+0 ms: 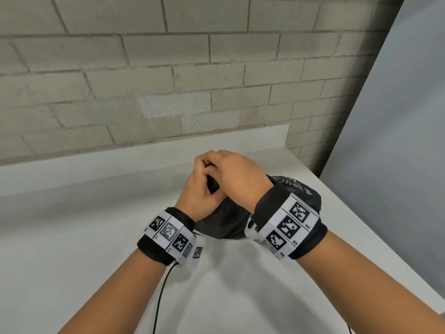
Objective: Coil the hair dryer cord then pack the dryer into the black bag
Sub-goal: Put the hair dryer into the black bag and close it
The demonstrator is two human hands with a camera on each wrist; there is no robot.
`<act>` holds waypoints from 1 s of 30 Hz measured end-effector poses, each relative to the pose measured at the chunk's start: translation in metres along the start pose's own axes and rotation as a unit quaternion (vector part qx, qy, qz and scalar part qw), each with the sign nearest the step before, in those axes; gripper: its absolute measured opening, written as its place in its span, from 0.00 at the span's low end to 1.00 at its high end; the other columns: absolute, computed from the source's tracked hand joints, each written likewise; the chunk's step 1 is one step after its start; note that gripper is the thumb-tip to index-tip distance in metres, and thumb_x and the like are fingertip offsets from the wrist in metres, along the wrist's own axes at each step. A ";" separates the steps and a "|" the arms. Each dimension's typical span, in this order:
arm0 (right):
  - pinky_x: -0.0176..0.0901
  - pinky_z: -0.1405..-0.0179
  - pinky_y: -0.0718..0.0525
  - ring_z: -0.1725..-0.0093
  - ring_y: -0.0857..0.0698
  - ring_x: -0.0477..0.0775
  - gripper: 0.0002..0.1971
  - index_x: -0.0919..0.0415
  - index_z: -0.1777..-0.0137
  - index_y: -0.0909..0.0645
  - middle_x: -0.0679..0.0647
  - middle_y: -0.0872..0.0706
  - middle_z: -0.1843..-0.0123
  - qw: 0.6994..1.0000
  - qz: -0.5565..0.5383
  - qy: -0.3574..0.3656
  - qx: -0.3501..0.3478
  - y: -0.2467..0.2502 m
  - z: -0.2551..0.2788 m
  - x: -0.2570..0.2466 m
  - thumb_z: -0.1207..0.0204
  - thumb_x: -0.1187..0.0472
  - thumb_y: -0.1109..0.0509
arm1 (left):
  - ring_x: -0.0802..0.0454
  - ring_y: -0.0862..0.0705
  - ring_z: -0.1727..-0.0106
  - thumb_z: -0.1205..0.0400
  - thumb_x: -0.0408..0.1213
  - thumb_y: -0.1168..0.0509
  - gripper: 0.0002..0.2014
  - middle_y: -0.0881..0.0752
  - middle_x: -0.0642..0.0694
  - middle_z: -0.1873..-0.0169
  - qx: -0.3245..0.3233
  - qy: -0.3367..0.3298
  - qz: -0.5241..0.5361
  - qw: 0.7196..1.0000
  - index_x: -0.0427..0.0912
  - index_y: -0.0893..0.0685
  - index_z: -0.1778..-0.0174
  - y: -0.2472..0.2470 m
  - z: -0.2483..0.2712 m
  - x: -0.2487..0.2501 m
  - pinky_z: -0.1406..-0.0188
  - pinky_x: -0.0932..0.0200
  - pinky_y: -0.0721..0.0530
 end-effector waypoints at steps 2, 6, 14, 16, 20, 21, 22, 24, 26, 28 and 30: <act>0.49 0.59 0.23 0.53 0.19 0.61 0.12 0.62 0.40 0.27 0.60 0.20 0.50 1.000 -0.001 0.015 0.018 -0.001 0.003 0.000 0.16 0.57 0.48 | 0.73 0.20 0.60 0.28 0.37 0.32 0.21 0.21 0.58 0.60 0.001 -0.006 0.029 1.000 0.44 0.35 0.45 0.004 0.003 0.000 0.62 0.77 0.25; 0.49 0.63 0.27 0.55 0.18 0.65 0.13 0.65 0.40 0.30 0.62 0.18 0.51 0.997 0.036 0.026 0.059 -0.008 0.008 0.001 0.15 0.58 0.50 | 0.62 0.21 0.60 0.28 0.48 0.40 0.18 0.19 0.60 0.62 -0.009 -0.015 0.095 0.995 0.53 0.30 0.43 0.011 0.010 -0.003 0.58 0.66 0.24; 0.45 0.66 0.31 0.65 0.26 0.58 0.10 0.67 0.46 0.31 0.60 0.21 0.63 0.993 -0.062 -0.020 0.102 -0.004 0.007 0.006 0.16 0.60 0.48 | 0.73 0.20 0.45 0.24 0.45 0.41 0.13 0.19 0.63 0.47 0.068 -0.050 0.023 0.996 0.56 0.21 0.45 0.015 0.007 0.004 0.49 0.75 0.21; 0.44 0.67 0.30 0.67 0.25 0.58 0.08 0.64 0.52 0.30 0.54 0.25 0.69 0.985 -0.105 -0.035 0.129 -0.004 0.006 0.008 0.17 0.59 0.45 | 0.75 0.20 0.45 0.24 0.41 0.40 0.13 0.19 0.63 0.47 0.089 -0.069 -0.007 0.994 0.49 0.18 0.45 0.016 0.008 0.008 0.50 0.77 0.21; 0.46 0.66 0.27 0.66 0.23 0.57 0.07 0.61 0.57 0.32 0.51 0.26 0.70 0.975 -0.142 -0.046 0.165 -0.006 0.011 0.011 0.19 0.60 0.44 | 0.69 0.21 0.42 0.20 0.38 0.45 0.16 0.17 0.55 0.46 0.106 -0.087 -0.064 0.989 0.40 0.16 0.42 0.013 0.009 0.009 0.39 0.76 0.26; 0.49 0.63 0.25 0.61 0.23 0.58 0.07 0.63 0.56 0.30 0.54 0.24 0.64 0.975 -0.121 -0.044 0.180 -0.007 0.012 0.011 0.19 0.61 0.44 | 0.67 0.21 0.41 0.19 0.38 0.46 0.17 0.17 0.53 0.46 0.111 -0.086 -0.073 0.987 0.38 0.16 0.43 0.012 0.009 0.008 0.38 0.77 0.27; 0.51 0.57 0.22 0.55 0.23 0.60 0.08 0.66 0.53 0.27 0.59 0.24 0.56 0.975 -0.087 -0.048 0.200 -0.008 0.012 0.013 0.19 0.62 0.44 | 0.67 0.22 0.42 0.19 0.38 0.47 0.17 0.17 0.52 0.47 0.119 -0.083 -0.075 0.987 0.37 0.16 0.44 0.011 0.008 0.008 0.38 0.78 0.28; 0.57 0.46 0.22 0.47 0.25 0.65 0.10 0.71 0.50 0.25 0.65 0.27 0.45 0.967 -0.051 -0.084 0.234 -0.009 0.012 0.025 0.20 0.63 0.44 | 0.67 0.22 0.44 0.18 0.36 0.46 0.16 0.17 0.51 0.49 0.140 -0.065 -0.071 0.985 0.36 0.15 0.45 0.010 0.007 0.006 0.40 0.80 0.28; 0.60 0.43 0.23 0.46 0.25 0.67 0.11 0.74 0.49 0.24 0.67 0.27 0.43 0.960 -0.032 -0.134 0.245 -0.010 0.013 0.049 0.21 0.65 0.44 | 0.67 0.22 0.45 0.18 0.34 0.47 0.15 0.16 0.51 0.50 0.163 -0.035 -0.068 0.984 0.36 0.15 0.45 0.010 0.006 0.003 0.42 0.81 0.28; 0.61 0.44 0.22 0.44 0.24 0.70 0.12 0.74 0.46 0.25 0.68 0.27 0.42 0.957 0.038 -0.207 0.199 -0.013 0.020 0.085 0.22 0.66 0.44 | 0.67 0.22 0.47 0.19 0.35 0.48 0.17 0.17 0.52 0.50 0.181 -0.010 -0.071 0.981 0.36 0.16 0.44 0.013 0.004 0.000 0.43 0.82 0.29; 0.61 0.43 0.24 0.40 0.26 0.69 0.13 0.72 0.42 0.27 0.67 0.28 0.39 0.944 0.116 -0.296 0.085 -0.021 0.034 0.125 0.22 0.65 0.44 | 0.67 0.22 0.48 0.19 0.36 0.49 0.17 0.17 0.52 0.51 0.185 -0.002 -0.087 0.979 0.36 0.16 0.45 0.017 0.002 -0.001 0.45 0.84 0.30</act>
Point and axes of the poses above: each hand's wrist, its own z-axis away from the middle knuckle, its own y-axis out of the back of the hand, x = y × z, the point moved 1 cm from there along -z, towards the middle knuckle
